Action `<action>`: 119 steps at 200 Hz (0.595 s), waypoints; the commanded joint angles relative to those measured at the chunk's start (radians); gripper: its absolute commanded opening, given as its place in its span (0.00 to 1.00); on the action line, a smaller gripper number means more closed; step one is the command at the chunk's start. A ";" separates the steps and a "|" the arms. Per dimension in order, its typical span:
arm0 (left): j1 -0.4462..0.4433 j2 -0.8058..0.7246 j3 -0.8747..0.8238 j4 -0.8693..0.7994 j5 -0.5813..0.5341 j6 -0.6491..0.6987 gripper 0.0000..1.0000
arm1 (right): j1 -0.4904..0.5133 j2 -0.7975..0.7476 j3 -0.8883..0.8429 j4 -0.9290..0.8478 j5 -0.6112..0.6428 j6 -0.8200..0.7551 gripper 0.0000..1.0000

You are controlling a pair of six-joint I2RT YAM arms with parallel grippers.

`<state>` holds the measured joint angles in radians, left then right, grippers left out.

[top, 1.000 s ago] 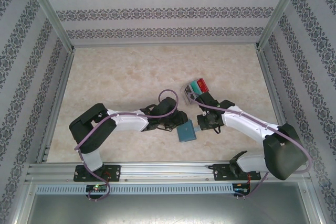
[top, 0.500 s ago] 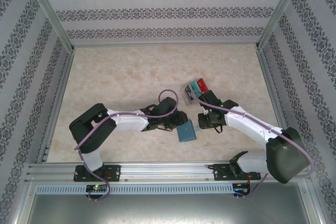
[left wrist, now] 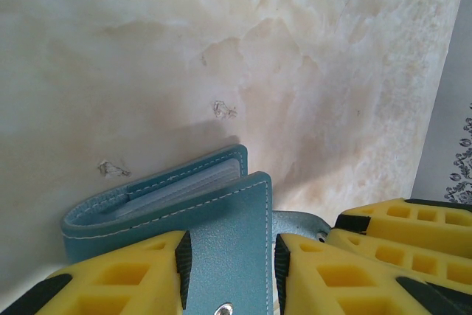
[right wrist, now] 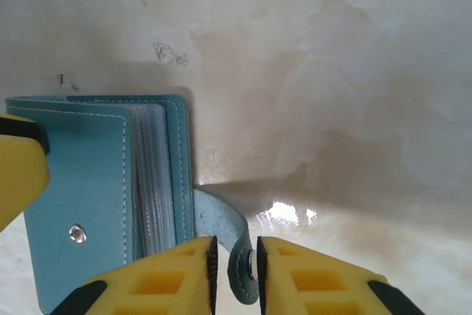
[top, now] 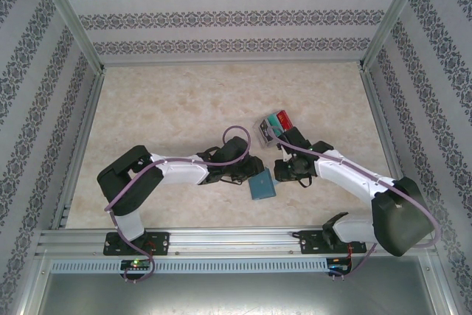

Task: Put the credit cards into the card holder
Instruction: Close the button on the card holder.

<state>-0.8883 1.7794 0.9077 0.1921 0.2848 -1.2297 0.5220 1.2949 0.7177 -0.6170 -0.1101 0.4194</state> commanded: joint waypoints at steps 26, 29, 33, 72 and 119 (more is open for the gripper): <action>-0.001 -0.003 0.020 -0.002 0.015 0.020 0.38 | -0.027 0.001 -0.018 -0.004 0.033 -0.004 0.15; -0.001 -0.003 0.020 -0.003 0.015 0.020 0.38 | -0.027 0.000 -0.019 -0.004 0.032 -0.004 0.15; -0.001 -0.003 0.020 -0.005 0.014 0.020 0.37 | -0.029 0.000 -0.020 -0.004 0.033 -0.006 0.15; -0.001 -0.009 0.017 -0.006 0.012 0.022 0.38 | -0.042 -0.004 -0.025 -0.001 0.015 -0.010 0.10; -0.001 -0.011 0.016 -0.008 0.010 0.022 0.38 | -0.045 -0.003 -0.027 -0.007 0.010 -0.019 0.14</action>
<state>-0.8883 1.7794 0.9077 0.1921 0.2852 -1.2293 0.4858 1.2949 0.7055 -0.6170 -0.0956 0.4122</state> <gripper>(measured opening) 0.376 0.142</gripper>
